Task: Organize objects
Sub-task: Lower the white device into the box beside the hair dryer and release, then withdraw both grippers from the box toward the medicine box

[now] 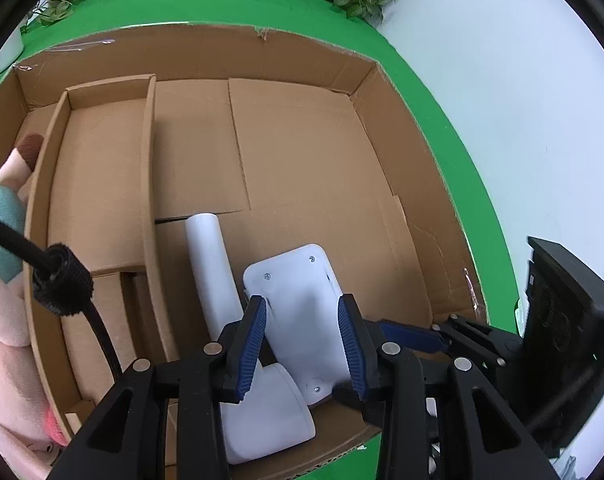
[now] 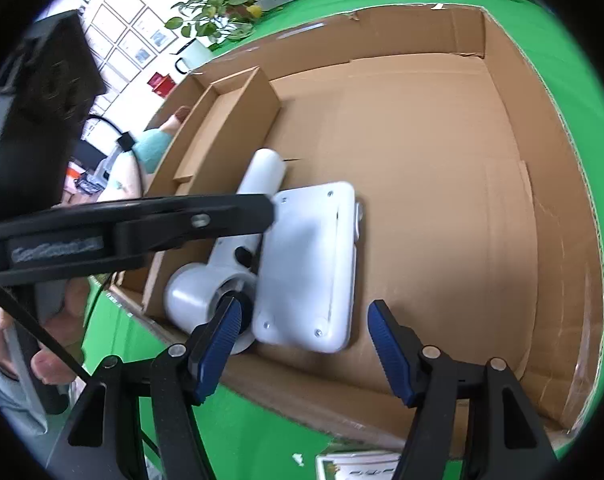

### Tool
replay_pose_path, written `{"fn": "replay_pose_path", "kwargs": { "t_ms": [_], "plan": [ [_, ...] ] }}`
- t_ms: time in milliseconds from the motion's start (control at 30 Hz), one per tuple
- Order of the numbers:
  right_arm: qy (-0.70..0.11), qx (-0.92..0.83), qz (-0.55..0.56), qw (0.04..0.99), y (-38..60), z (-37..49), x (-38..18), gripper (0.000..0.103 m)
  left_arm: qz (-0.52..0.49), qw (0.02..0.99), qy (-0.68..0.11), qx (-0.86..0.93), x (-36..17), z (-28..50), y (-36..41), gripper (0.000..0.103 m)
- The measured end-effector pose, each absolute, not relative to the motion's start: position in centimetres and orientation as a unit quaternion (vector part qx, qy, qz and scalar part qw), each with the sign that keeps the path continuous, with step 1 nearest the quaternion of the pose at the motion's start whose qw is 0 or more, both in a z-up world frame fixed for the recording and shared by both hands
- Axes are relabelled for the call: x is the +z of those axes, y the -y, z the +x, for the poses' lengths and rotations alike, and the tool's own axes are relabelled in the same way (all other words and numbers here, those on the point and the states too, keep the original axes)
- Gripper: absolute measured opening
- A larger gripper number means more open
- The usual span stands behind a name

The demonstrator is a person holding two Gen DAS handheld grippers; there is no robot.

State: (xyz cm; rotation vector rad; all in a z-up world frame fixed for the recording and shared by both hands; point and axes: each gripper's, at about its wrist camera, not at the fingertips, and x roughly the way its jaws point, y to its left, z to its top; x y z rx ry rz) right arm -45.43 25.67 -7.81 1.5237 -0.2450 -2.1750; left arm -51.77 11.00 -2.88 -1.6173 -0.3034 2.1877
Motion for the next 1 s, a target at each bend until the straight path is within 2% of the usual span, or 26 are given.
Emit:
{"fn": "replay_pose_path", "kwargs": {
  "t_ms": [233, 300, 500, 1000],
  "plan": [
    [0.087, -0.804, 0.547, 0.215, -24.9, -47.3, -8.4, 0.064, -0.563, 0.199, 0.121, 0.793, -1.2, -49.3, -8.7, 0.036],
    [0.095, -0.801, 0.548, 0.222, -24.4, -47.9, -8.7, 0.054, -0.557, 0.196, 0.13, 0.796, -1.1, -49.1, -8.1, 0.036],
    [0.078, -0.796, 0.563, 0.208, -24.1, -47.6, -9.2, 0.042, -0.548, 0.198, 0.136, 0.801, -0.2, -48.0, -6.2, 0.036],
    [0.043, -0.791, 0.579, 0.193, -23.7, -45.6, -8.4, 0.042, -0.517, 0.192, 0.12, 0.825, -0.5, -47.4, -8.6, 0.036]
  ]
}}
